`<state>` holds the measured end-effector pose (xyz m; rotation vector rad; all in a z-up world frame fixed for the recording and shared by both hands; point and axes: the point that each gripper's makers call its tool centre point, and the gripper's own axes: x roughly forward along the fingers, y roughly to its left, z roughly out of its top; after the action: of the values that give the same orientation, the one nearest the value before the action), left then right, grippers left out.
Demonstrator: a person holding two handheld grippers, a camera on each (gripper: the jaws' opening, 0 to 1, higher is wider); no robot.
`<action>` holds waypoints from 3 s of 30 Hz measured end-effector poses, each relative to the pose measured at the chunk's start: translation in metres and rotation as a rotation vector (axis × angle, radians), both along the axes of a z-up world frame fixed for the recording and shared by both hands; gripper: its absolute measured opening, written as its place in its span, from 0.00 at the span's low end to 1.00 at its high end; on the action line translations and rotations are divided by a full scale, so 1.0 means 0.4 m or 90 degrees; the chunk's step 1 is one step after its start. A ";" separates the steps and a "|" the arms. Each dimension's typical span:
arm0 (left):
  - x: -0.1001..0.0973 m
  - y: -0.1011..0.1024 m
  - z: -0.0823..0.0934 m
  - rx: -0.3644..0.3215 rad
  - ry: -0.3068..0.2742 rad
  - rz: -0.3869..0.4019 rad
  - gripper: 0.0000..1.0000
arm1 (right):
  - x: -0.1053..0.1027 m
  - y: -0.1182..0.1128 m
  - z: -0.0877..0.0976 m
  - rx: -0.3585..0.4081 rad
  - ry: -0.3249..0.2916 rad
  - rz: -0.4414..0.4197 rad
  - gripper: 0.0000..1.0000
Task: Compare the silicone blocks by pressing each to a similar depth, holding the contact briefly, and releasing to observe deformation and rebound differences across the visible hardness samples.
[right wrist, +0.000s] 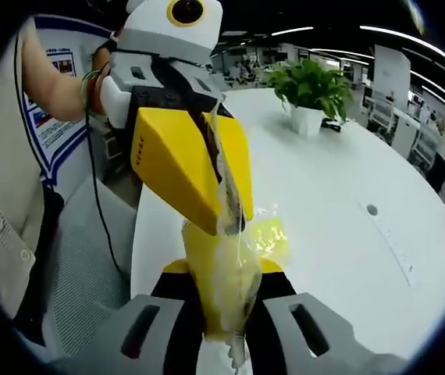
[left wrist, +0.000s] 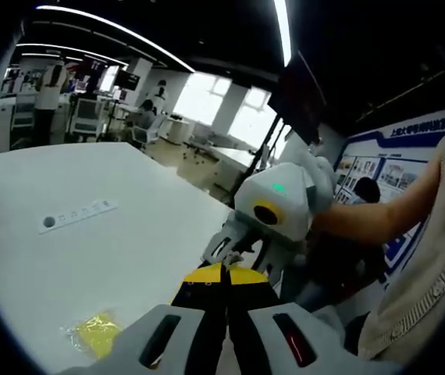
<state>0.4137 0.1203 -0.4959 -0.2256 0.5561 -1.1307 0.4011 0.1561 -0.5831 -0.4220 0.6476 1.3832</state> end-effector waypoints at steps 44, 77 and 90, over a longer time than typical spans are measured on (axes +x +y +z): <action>-0.004 -0.005 -0.021 -0.014 0.032 0.011 0.00 | 0.014 0.010 0.027 0.043 -0.073 0.010 0.51; -0.001 -0.095 -0.114 -0.024 0.104 0.030 0.00 | -0.059 -0.272 0.122 0.106 -0.153 -0.202 0.52; 0.026 -0.145 -0.174 -0.024 0.134 0.036 0.00 | -0.084 -0.365 0.150 0.134 -0.168 -0.287 0.50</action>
<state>0.4242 0.0622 -0.5657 -0.3937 0.7110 -1.0692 0.3676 0.0102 -0.5233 -0.2620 0.3459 0.9333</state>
